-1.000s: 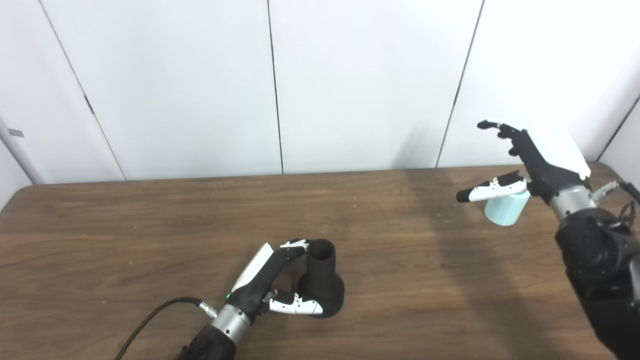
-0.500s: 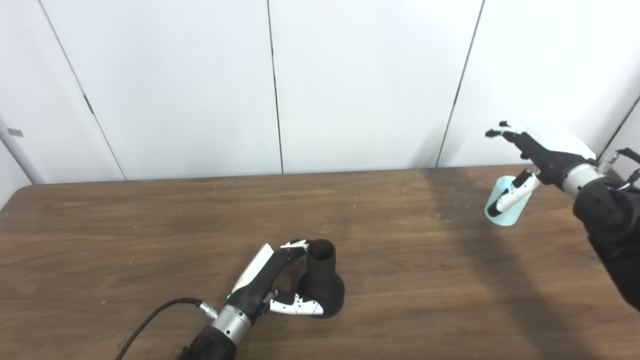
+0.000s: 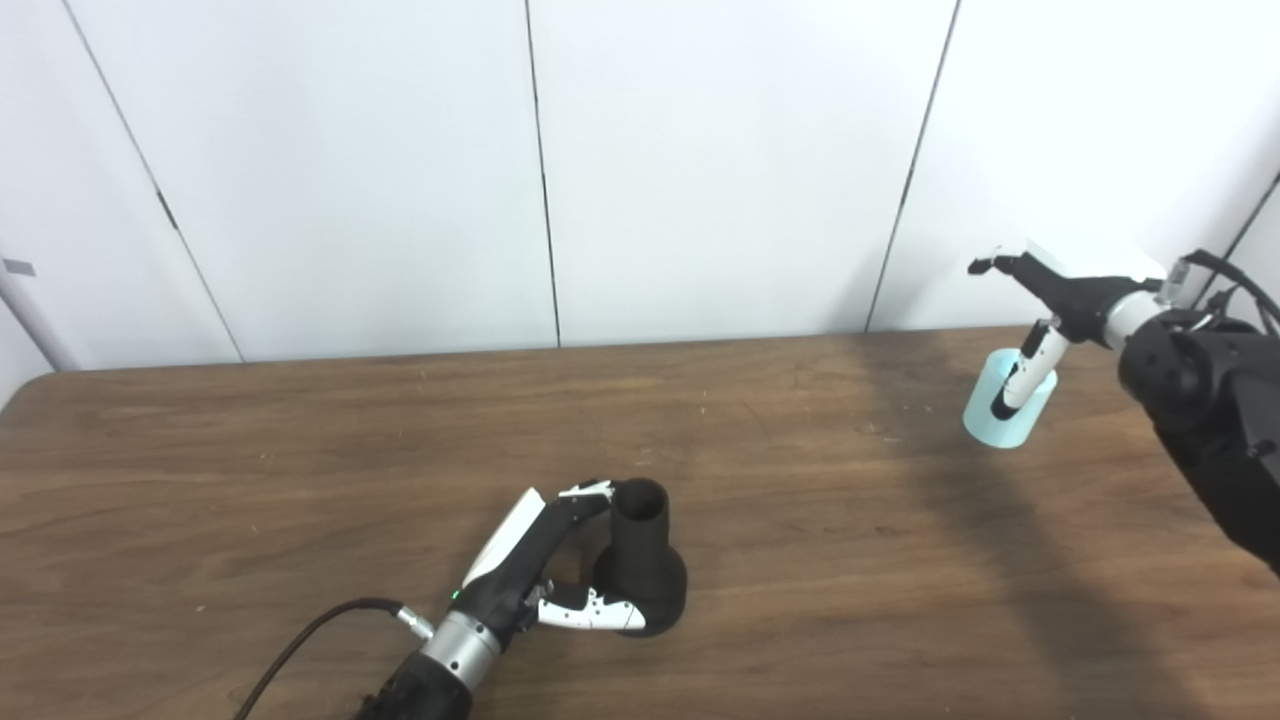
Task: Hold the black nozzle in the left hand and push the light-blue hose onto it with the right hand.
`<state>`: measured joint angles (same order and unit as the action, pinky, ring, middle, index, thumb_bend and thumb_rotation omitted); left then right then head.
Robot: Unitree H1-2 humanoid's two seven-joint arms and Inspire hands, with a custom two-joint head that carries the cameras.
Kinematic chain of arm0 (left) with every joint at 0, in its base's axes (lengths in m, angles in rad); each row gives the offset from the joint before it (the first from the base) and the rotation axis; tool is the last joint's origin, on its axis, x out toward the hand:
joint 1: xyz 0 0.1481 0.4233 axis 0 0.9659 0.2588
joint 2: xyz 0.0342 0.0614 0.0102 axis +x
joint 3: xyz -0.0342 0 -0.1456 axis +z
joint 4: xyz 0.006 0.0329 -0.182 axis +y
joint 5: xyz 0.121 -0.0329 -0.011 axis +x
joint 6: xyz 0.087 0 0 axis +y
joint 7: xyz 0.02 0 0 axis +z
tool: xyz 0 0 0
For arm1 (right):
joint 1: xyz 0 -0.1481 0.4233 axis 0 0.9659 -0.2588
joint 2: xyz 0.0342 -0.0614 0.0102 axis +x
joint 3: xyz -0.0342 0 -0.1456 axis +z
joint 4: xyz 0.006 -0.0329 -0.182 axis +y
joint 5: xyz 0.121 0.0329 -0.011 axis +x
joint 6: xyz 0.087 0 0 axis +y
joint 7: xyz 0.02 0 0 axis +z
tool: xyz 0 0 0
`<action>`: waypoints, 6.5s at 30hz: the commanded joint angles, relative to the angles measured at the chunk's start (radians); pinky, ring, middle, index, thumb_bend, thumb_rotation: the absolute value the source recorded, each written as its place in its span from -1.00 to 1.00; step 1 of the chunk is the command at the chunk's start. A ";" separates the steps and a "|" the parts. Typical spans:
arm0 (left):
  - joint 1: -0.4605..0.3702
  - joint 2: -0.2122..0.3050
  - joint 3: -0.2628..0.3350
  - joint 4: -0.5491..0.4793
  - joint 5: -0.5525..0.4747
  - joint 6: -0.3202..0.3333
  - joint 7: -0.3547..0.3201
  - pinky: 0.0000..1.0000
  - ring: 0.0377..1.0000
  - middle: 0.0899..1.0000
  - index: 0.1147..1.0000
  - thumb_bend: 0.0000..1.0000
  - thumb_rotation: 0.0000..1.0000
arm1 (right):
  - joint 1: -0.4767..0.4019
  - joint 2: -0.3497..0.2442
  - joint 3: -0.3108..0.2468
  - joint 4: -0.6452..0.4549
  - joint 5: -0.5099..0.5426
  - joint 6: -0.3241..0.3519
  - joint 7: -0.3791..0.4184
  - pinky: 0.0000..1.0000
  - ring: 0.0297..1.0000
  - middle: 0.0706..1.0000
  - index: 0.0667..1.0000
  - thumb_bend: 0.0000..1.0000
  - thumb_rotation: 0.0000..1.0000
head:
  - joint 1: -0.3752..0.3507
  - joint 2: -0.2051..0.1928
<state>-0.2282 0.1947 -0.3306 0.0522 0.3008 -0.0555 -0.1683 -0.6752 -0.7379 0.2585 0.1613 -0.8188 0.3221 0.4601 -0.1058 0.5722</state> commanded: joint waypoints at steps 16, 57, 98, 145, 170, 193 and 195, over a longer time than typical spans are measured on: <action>0.020 0.017 -0.015 0.011 0.028 0.062 -0.042 1.00 0.78 0.46 -0.17 0.05 -0.86 | -0.077 -0.021 -0.012 0.093 -0.007 -0.097 -0.084 0.40 0.52 0.56 0.55 0.99 -0.76 | 0.001 0.011; 0.017 0.014 -0.015 -0.012 0.026 0.080 -0.050 1.00 0.79 0.47 -0.17 0.05 -0.86 | -0.064 -0.009 0.038 0.135 -0.091 -0.120 -0.109 0.04 0.30 0.44 0.46 0.99 -0.70 | 0.009 0.025; 0.018 0.012 -0.013 -0.026 0.027 0.100 -0.057 1.00 0.78 0.48 -0.17 0.05 -0.85 | -0.064 -0.014 0.029 0.157 -0.095 -0.122 -0.108 -0.35 -0.16 0.03 0.22 0.89 -0.86 | 0.010 0.041; 0.011 0.008 -0.006 -0.027 -0.004 0.113 -0.068 0.95 0.78 0.49 -0.17 0.05 -0.85 | -0.026 -0.029 0.008 -0.052 -0.041 -0.129 -0.029 -0.63 -0.47 -0.26 -0.04 0.05 -1.00 | 0.013 0.055; 0.005 -0.020 -0.015 -0.030 0.017 0.119 -0.061 0.90 0.77 0.49 -0.17 0.05 -0.85 | -0.178 0.110 0.021 -0.460 0.066 -0.176 0.275 -0.75 -0.62 -0.14 -0.11 0.06 -1.00 | 0.042 0.057; 0.005 -0.040 -0.036 -0.038 0.049 0.148 -0.059 0.91 0.78 0.49 -0.17 0.05 -0.85 | -0.278 0.254 0.057 -0.575 0.091 -0.183 0.393 -0.86 -0.76 -0.14 -0.11 0.06 -1.00 | 0.100 0.052; 0.004 -0.042 -0.038 -0.038 0.051 0.149 -0.058 0.92 0.78 0.49 -0.17 0.05 -0.85 | -0.283 0.260 0.058 -0.578 0.089 -0.186 0.395 -0.86 -0.77 -0.14 -0.11 0.06 -1.00 | 0.104 0.051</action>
<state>-0.2304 0.1564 -0.3401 0.0043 0.3218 0.0574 -0.1956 -0.8873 -0.4712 0.3307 -0.3806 -0.7320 0.1482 0.8644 -0.0016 0.6228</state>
